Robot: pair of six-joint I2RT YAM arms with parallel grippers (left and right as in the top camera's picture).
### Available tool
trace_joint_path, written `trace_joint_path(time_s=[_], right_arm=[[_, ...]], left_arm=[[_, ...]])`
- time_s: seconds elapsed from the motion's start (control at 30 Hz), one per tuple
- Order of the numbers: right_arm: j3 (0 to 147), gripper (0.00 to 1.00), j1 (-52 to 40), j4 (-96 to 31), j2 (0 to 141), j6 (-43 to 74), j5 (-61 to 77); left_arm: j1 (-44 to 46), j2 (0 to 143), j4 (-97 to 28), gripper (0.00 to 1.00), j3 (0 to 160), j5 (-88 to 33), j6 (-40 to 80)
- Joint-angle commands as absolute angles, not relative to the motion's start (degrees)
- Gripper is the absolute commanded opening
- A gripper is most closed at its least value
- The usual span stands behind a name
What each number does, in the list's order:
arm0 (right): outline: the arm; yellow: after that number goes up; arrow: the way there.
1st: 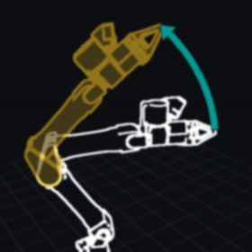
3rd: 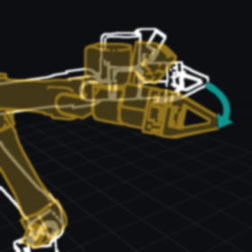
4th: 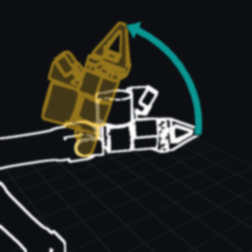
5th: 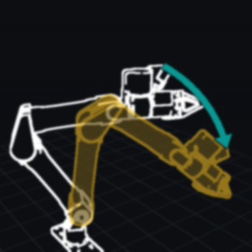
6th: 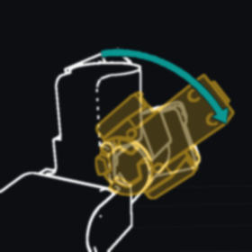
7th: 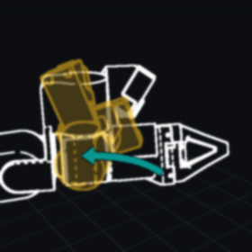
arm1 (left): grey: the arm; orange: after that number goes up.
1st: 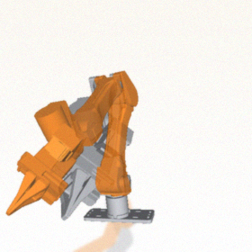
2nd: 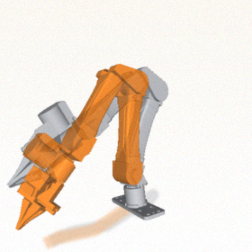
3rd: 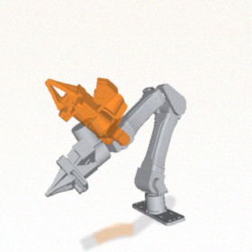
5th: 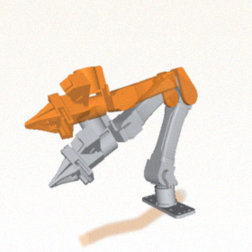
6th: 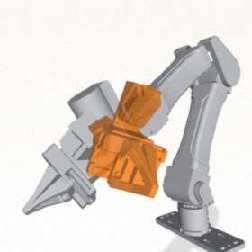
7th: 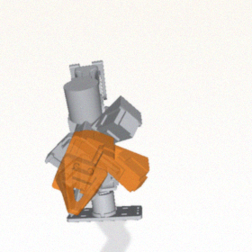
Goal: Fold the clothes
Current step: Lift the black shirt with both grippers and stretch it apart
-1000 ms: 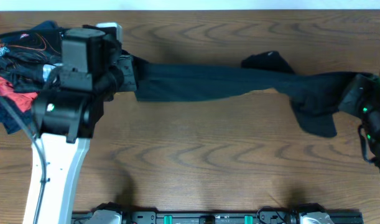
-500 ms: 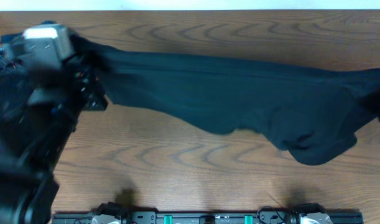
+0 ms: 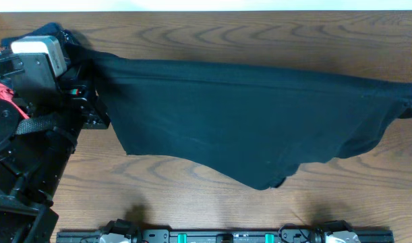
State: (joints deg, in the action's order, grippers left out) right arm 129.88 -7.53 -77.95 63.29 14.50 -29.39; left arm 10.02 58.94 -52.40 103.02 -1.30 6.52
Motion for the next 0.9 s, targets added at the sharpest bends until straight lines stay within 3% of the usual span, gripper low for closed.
trace_joint_path(time_s=[0.0, 0.6, 0.87], right_arm=[[130.89, 0.01, -6.66, -78.87, 63.26, 13.21, -34.98], [133.19, 0.01, -6.68, -80.64, 65.84, 13.21, -36.03], [134.63, 0.01, -6.66, -94.56, 65.84, 21.71, -33.58]], left_arm=[[9.61, 59.02, -52.18, 0.06, 103.85, 4.12, 3.6], [9.74, 61.6, -52.16, 0.06, 104.64, 6.07, 3.53], [9.72, 55.64, -60.01, 0.06, 104.95, 10.31, 3.03]])
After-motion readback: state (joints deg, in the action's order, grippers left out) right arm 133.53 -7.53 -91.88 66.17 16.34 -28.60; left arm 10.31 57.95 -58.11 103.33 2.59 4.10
